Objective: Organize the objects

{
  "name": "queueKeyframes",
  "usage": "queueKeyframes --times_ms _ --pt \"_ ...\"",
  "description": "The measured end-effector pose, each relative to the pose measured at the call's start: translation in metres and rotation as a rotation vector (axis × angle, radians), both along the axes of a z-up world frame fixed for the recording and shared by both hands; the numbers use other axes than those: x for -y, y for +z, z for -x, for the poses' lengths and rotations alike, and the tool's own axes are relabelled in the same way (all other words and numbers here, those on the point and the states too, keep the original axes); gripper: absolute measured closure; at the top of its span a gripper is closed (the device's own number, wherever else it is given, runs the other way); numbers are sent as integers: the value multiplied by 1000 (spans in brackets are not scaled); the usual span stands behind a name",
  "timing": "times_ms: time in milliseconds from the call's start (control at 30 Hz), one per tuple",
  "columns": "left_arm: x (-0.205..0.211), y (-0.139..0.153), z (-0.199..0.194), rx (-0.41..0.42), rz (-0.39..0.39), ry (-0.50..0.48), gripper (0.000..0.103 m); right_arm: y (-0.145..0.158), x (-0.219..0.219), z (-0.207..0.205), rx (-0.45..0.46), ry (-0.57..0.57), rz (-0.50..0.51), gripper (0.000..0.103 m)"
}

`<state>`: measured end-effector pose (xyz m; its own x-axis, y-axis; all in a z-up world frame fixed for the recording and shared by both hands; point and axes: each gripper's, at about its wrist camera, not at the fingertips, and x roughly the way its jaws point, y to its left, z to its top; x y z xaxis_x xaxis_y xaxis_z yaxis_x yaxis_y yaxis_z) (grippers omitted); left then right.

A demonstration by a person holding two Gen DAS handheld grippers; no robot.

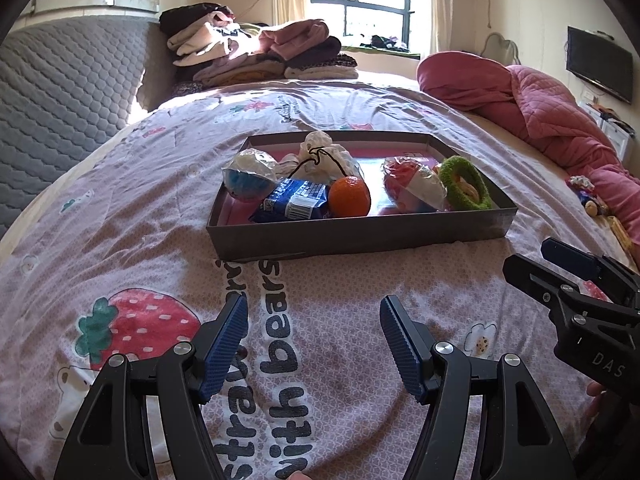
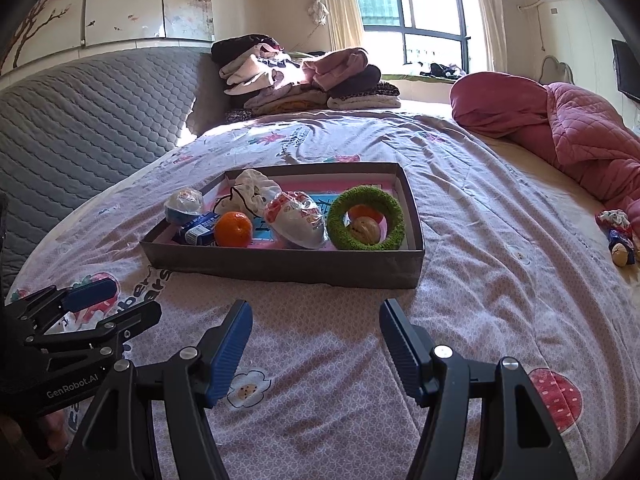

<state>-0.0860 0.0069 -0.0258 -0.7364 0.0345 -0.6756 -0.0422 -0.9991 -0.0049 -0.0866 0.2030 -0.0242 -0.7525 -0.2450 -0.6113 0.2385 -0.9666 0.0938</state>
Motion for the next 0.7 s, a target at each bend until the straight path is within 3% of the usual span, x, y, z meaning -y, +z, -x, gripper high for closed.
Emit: queueKeyframes --times_ms 700 --pt "1 -2 1 12 -2 1 33 -2 3 0 6 12 -4 37"
